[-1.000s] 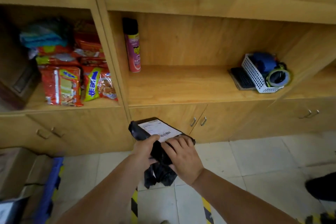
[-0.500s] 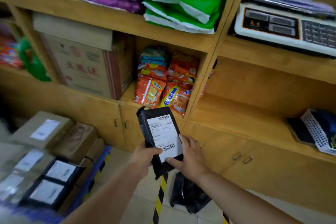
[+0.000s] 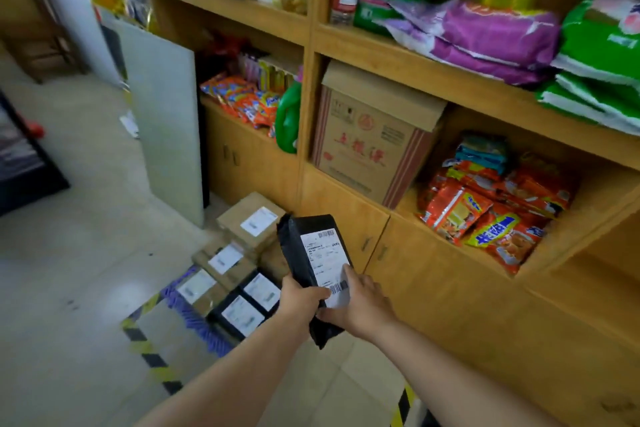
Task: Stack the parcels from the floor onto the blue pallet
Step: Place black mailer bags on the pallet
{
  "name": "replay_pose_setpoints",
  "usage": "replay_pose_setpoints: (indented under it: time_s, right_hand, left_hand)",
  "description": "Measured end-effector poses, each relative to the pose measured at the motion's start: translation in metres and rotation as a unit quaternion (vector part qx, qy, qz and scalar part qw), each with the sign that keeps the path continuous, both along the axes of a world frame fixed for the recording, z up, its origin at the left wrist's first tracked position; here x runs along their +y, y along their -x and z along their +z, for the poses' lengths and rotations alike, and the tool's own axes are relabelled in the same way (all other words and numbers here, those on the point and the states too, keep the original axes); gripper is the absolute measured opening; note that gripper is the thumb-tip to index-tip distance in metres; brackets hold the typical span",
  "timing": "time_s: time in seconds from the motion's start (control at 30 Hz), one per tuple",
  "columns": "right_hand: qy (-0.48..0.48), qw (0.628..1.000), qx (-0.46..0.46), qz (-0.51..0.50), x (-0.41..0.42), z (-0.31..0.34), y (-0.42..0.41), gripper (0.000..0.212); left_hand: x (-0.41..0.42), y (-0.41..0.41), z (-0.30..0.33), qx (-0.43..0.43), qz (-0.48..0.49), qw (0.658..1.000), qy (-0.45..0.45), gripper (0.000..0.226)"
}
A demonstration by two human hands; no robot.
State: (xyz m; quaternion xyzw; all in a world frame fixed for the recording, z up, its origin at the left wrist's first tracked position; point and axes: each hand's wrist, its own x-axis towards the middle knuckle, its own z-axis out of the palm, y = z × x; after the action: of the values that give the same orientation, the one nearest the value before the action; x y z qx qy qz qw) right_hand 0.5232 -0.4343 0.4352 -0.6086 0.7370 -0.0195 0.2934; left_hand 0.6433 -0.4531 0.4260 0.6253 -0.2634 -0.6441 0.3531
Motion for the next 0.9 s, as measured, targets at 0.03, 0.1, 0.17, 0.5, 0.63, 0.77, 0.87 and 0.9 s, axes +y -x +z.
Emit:
replay_pose_setpoints:
  time_s: [0.03, 0.1, 0.17, 0.5, 0.63, 0.77, 0.87, 0.9]
  right_hand:
    - [-0.006, 1.000, -0.005, -0.003, -0.006, -0.001, -0.017, 0.111]
    - [-0.011, 1.000, -0.012, -0.007, -0.018, -0.003, -0.047, 0.110]
    - [-0.013, 1.000, -0.013, -0.011, -0.030, -0.005, -0.071, 0.106]
    - [-0.009, 0.999, -0.006, 0.042, -0.112, -0.014, -0.123, 0.119]
    - [0.017, 0.995, 0.035, 0.096, -0.162, -0.013, -0.128, 0.119]
    - [0.035, 0.986, 0.075, 0.146, -0.209, -0.014, -0.130, 0.117]
    - [0.037, 0.982, 0.075, 0.170, -0.240, -0.014, -0.134, 0.115]
    - [0.038, 0.980, 0.079, 0.178, -0.250, -0.014, -0.137, 0.114]
  left_hand:
    - [-0.003, -0.015, -0.001, -0.002, 0.007, 1.000, -0.003, 0.050]
    - [-0.011, -0.044, -0.004, -0.006, 0.022, 1.000, -0.005, 0.042]
    - [-0.020, -0.067, -0.007, -0.003, 0.040, 0.999, -0.013, 0.036]
    - [-0.095, -0.119, -0.029, 0.014, 0.082, 0.996, -0.035, 0.030]
    - [-0.147, -0.138, -0.026, 0.023, 0.115, 0.992, -0.039, 0.016]
    - [-0.205, -0.167, -0.018, 0.019, 0.163, 0.985, -0.043, 0.032]
    - [-0.239, -0.188, -0.014, 0.009, 0.174, 0.984, -0.025, 0.031]
    - [-0.248, -0.194, -0.012, 0.010, 0.182, 0.983, -0.025, 0.029]
